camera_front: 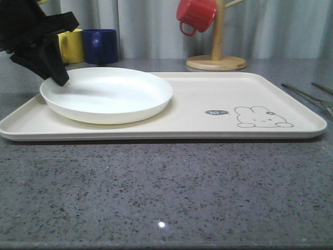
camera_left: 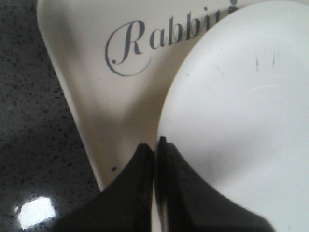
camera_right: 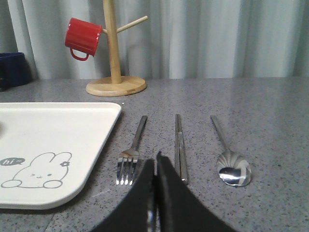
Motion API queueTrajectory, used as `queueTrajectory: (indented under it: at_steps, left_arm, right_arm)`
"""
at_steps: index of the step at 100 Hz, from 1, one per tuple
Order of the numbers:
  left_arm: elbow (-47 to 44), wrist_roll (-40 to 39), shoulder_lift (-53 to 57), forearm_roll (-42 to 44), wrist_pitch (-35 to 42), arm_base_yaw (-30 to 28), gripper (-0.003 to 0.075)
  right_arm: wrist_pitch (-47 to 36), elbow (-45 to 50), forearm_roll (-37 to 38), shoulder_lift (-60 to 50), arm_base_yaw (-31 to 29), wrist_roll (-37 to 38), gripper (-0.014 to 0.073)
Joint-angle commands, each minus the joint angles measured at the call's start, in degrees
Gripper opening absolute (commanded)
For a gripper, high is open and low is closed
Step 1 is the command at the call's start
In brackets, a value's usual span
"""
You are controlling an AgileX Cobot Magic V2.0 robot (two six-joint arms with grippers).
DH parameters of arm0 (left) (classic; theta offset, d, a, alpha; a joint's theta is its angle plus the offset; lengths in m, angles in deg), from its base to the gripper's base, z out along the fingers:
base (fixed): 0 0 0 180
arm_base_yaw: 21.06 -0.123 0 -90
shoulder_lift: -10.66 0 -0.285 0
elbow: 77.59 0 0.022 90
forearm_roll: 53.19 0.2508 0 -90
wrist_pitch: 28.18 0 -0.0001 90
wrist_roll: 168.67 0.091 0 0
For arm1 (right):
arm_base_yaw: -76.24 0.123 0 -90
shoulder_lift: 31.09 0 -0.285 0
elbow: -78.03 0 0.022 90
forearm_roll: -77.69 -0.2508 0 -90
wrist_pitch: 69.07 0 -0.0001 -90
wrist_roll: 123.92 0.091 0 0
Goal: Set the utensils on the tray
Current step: 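Lower the plate onto the tray, open the left gripper, withdraw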
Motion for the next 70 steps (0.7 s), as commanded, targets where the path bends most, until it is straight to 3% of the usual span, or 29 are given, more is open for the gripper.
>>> queueTrajectory:
  at_steps: [1, 22, 29, 70]
  left_arm:
    - [1.8, 0.0, 2.6, -2.1, 1.9, 0.5, 0.0011]
    - [1.8, 0.1, 2.6, -2.1, 2.1, 0.5, 0.0243]
    - [1.8, 0.1, 2.6, -2.1, 2.5, 0.5, 0.0287]
    - [-1.7, 0.3, 11.0, -1.6, 14.5, 0.3, 0.0293]
  right_arm:
    - [-5.0, 0.2, 0.0, -1.2, -0.3, -0.4, -0.0069]
    - [-5.0, 0.2, 0.0, -1.2, -0.3, -0.4, -0.0069]
    - [-5.0, 0.2, 0.0, -1.2, -0.3, -0.4, -0.0069]
    - [-5.0, 0.2, 0.0, -1.2, -0.3, -0.4, -0.0069]
